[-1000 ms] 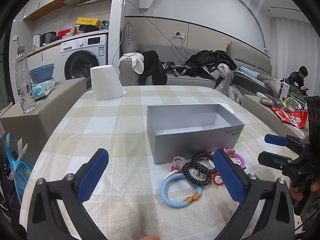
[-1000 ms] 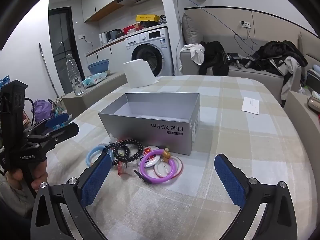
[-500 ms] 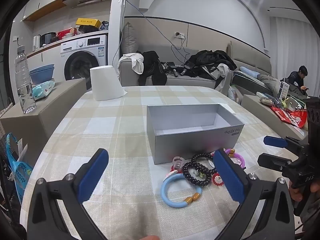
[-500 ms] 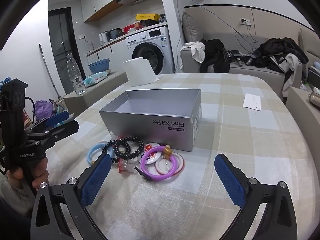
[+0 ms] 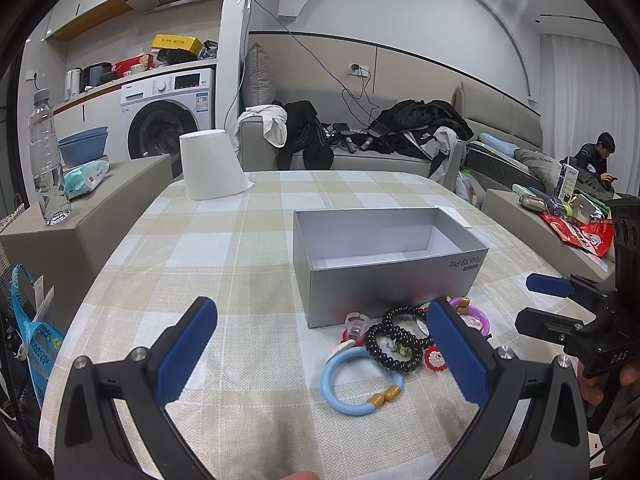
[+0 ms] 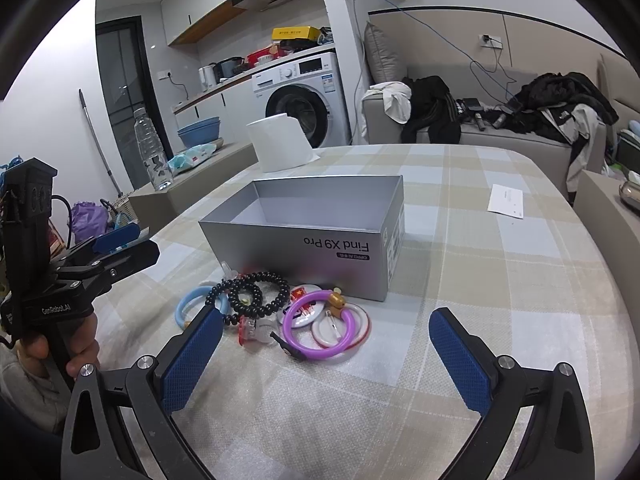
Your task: Organize jewelry
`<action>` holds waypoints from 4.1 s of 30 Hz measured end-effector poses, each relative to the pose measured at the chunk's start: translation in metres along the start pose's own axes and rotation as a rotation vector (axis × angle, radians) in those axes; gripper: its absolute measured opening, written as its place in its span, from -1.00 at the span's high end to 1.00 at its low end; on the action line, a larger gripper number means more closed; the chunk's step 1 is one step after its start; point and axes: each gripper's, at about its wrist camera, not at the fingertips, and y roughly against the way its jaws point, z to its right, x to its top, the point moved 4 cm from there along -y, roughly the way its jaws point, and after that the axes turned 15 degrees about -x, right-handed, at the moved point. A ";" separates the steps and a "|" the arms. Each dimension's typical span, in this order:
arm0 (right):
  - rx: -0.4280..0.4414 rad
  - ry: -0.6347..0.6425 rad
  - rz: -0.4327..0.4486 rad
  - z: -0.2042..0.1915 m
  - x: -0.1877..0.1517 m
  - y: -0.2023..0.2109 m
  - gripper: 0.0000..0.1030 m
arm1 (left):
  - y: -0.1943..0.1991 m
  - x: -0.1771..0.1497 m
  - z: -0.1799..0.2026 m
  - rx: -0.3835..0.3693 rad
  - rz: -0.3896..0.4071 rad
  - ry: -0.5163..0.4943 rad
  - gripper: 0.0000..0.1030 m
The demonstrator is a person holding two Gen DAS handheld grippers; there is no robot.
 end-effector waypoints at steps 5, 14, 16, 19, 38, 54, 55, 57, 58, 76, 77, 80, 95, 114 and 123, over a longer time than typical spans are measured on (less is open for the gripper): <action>0.000 0.000 0.000 0.000 0.000 0.000 -1.00 | 0.000 0.000 0.000 0.000 0.000 0.001 -0.98; 0.005 -0.001 -0.002 -0.001 0.000 0.000 -1.00 | 0.000 0.000 0.000 0.000 -0.001 0.001 -0.98; 0.006 -0.001 -0.001 -0.001 0.000 0.000 -1.00 | 0.000 0.000 0.000 0.000 -0.001 0.002 -0.98; 0.006 -0.001 -0.002 -0.001 0.000 0.000 -1.00 | 0.000 0.000 0.000 -0.001 -0.001 0.002 -0.98; 0.005 -0.003 -0.003 -0.001 0.000 0.000 -1.00 | 0.000 0.000 0.000 -0.002 -0.001 0.003 -0.98; 0.026 0.027 -0.081 -0.013 0.000 -0.006 -0.94 | -0.006 -0.004 0.003 -0.015 -0.049 0.002 -0.98; 0.034 0.029 -0.100 -0.014 -0.001 -0.008 -0.88 | -0.006 -0.004 0.004 -0.024 -0.054 0.000 -0.98; 0.050 0.033 -0.135 -0.015 -0.003 -0.013 -0.58 | -0.006 -0.005 0.007 -0.038 -0.056 -0.006 -0.98; 0.049 0.037 -0.151 -0.015 -0.004 -0.015 -0.53 | -0.006 -0.005 0.009 -0.045 -0.057 -0.008 -0.98; 0.009 0.045 -0.226 -0.013 -0.008 -0.030 -0.26 | -0.018 -0.014 0.016 -0.091 -0.157 -0.030 -0.75; -0.002 0.051 -0.230 -0.014 -0.008 -0.031 -0.26 | -0.019 -0.014 0.015 -0.088 -0.163 -0.028 -0.75; -0.035 0.077 -0.246 -0.018 -0.008 -0.036 -0.26 | -0.022 -0.017 0.012 -0.079 -0.182 -0.016 -0.75; -0.050 0.166 -0.244 -0.034 -0.008 -0.039 -0.27 | -0.022 -0.020 0.011 -0.075 -0.200 -0.016 -0.75; 0.001 0.088 -0.173 -0.017 -0.011 -0.017 0.01 | -0.029 -0.023 0.012 -0.069 -0.232 -0.014 -0.75; 0.057 0.047 -0.133 -0.017 -0.004 -0.008 0.01 | -0.030 -0.032 0.015 -0.041 -0.301 -0.040 -0.75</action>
